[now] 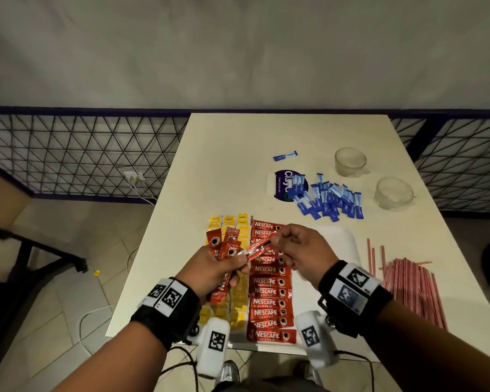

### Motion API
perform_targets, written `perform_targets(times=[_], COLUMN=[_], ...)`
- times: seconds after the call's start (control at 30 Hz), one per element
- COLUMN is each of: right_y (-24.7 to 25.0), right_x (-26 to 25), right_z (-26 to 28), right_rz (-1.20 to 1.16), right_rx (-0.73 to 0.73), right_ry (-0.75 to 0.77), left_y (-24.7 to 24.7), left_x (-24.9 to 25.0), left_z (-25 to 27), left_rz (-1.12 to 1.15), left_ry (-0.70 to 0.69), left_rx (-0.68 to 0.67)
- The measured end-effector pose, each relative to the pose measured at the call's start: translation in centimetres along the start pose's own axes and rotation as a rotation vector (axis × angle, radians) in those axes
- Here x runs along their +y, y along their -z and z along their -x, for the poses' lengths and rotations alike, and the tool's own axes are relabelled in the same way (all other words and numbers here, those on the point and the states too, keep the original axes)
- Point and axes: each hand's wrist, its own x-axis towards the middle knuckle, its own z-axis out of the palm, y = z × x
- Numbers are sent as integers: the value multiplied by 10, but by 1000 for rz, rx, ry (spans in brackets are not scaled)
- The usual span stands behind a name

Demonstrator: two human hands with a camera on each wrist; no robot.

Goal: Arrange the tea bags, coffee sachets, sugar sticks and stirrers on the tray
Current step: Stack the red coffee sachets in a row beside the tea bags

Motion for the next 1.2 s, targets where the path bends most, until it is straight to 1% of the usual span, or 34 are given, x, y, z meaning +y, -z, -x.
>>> perform_targets(times=[0.1, 0.23, 0.37, 0.43, 0.5, 0.57, 0.67, 0.8, 0.87, 0.93, 1.0, 1.1, 1.13, 1.2], right_y=[7, 14, 16, 17, 17, 17, 16, 15, 15, 15, 15, 19, 20, 23], right_x=[2, 1, -2, -3, -1, 1, 3, 6, 8, 10, 13, 23, 29, 44], right_z=[3, 7, 6, 4, 4, 5, 6, 6, 6, 7, 8, 11, 13, 15], right_rz=[-36, -139, -298, -331, -318, -287, -251, -215, -192, -240, -281, -259, -244, -198], right_rx=[-40, -61, -74, -35, -14, -14, -14, 19, 33, 37, 31, 6, 1, -1], right_ry=[-58, -108, -163, -142, -90, -45, -29, -61, -66, -86, -107, -159, -192, -277], left_y=[-2, -6, -11, -12, -12, -11, -10, -9, -10, -12, -13, -6, 2, 24], left_x=[0, 2, 3, 3, 2, 0, -1, 2, 2, 1, -3, -15, -21, -36], left_z=[-2, -8, -12, -11, -11, -13, -17, -18, -18, -19, -20, -21, -21, -21], left_rz=[7, -178, -264, -204, -82, -50, 54, -42, -45, -36, -31, -117, -152, -231], left_ry=[-9, -91, -155, -145, -100, -51, -66, -85, -105, -112, -107, -76, -56, -12], left_rx=[112, 229, 219, 242, 311, 365, 359, 323, 317, 332, 332, 317, 334, 415])
